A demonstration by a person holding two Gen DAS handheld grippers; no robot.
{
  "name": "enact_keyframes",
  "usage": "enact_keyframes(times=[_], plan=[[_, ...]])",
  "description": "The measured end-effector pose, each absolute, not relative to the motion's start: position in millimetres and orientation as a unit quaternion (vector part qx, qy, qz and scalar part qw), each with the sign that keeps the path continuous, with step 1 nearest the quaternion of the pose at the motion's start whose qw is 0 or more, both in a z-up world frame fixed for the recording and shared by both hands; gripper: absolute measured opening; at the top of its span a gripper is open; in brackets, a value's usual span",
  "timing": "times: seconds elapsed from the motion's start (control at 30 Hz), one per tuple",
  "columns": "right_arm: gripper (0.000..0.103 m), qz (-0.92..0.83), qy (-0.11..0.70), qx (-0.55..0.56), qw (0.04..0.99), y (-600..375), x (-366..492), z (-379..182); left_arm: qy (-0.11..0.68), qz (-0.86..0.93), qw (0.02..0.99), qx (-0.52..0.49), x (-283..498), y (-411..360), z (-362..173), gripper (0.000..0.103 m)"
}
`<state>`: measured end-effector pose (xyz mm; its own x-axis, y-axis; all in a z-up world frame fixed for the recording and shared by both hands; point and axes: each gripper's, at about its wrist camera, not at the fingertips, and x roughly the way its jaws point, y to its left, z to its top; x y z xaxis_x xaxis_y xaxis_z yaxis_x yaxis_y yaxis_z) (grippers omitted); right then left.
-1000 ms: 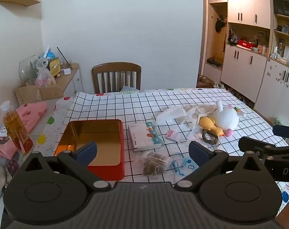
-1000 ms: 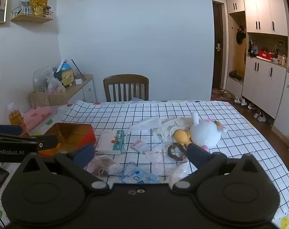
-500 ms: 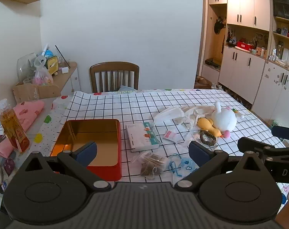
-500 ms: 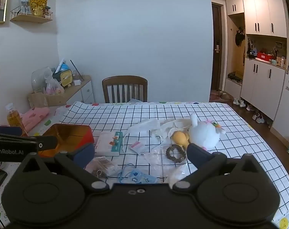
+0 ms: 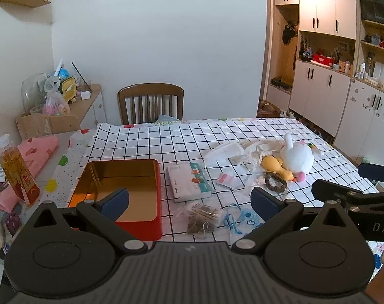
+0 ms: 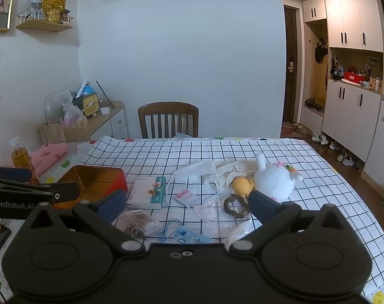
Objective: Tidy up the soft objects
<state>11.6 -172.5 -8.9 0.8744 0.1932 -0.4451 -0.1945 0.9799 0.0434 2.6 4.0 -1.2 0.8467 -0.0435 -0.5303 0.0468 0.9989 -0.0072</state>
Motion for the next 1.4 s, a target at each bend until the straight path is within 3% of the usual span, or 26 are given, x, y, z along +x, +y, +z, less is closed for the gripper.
enact_keyframes(times=[1.4], plan=[[0.103, 0.1, 0.226, -0.015, 0.969, -171.5, 8.3, -7.0, 0.274, -0.032, 0.961, -0.006, -0.2, 6.0, -1.6, 0.103]])
